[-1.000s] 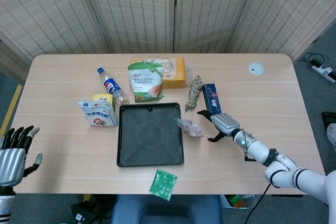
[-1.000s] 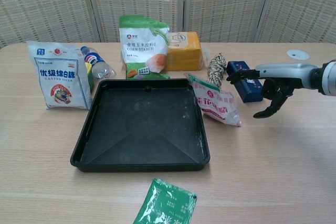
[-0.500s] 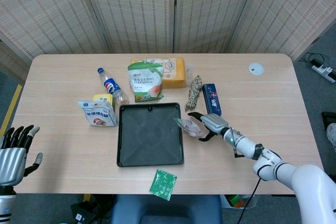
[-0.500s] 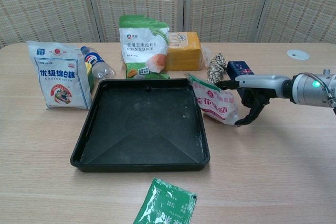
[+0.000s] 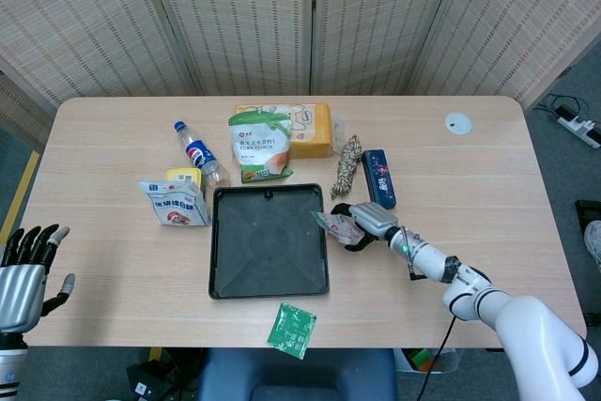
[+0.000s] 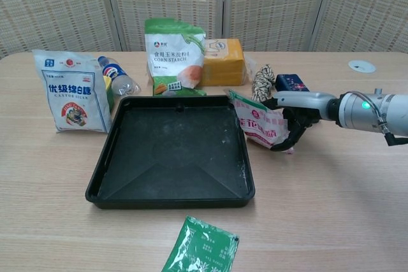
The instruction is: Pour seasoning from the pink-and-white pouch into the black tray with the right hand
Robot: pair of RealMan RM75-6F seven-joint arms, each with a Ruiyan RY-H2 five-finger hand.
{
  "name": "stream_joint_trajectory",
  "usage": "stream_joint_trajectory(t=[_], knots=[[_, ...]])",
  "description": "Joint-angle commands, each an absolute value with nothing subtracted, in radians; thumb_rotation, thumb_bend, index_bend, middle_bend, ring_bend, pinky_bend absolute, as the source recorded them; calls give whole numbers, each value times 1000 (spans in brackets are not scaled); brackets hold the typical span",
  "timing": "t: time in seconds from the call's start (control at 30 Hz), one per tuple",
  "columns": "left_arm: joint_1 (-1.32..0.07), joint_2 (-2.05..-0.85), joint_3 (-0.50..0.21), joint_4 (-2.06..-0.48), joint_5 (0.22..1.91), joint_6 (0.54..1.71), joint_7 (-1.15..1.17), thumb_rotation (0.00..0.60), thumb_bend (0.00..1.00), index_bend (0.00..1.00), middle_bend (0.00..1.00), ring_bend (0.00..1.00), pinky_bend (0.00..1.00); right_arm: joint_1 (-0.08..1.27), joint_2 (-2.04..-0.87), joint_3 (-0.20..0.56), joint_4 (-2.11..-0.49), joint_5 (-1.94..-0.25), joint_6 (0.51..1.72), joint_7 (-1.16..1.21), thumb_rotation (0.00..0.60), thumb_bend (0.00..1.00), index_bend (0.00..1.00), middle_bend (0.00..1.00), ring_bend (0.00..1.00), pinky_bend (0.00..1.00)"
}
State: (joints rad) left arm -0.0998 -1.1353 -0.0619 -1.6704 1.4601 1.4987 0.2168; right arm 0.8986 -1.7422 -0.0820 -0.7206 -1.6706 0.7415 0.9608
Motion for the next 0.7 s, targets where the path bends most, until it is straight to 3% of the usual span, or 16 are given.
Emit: stream_joint_trajectory(t=[0.03, 0.47, 0.7], knots=[[-99, -1136, -61, -1666, 1460, 1498, 212, 600, 441, 149, 133, 102, 0, 890, -1760, -76, -699, -1651, 749, 992, 600, 269, 374, 288, 896, 892], [-93, -1140, -58, -1644, 1463, 1503, 182, 600, 441, 149, 133, 101, 0, 834, -1832, -51, -632, -1599, 808, 940, 600, 268, 625, 458, 996, 947], [-89, -1142, -56, -1633, 1465, 1507, 168, 600, 441, 148, 133, 101, 0, 791, -1858, -8, -635, -1557, 880, 878, 600, 268, 701, 557, 1000, 995]])
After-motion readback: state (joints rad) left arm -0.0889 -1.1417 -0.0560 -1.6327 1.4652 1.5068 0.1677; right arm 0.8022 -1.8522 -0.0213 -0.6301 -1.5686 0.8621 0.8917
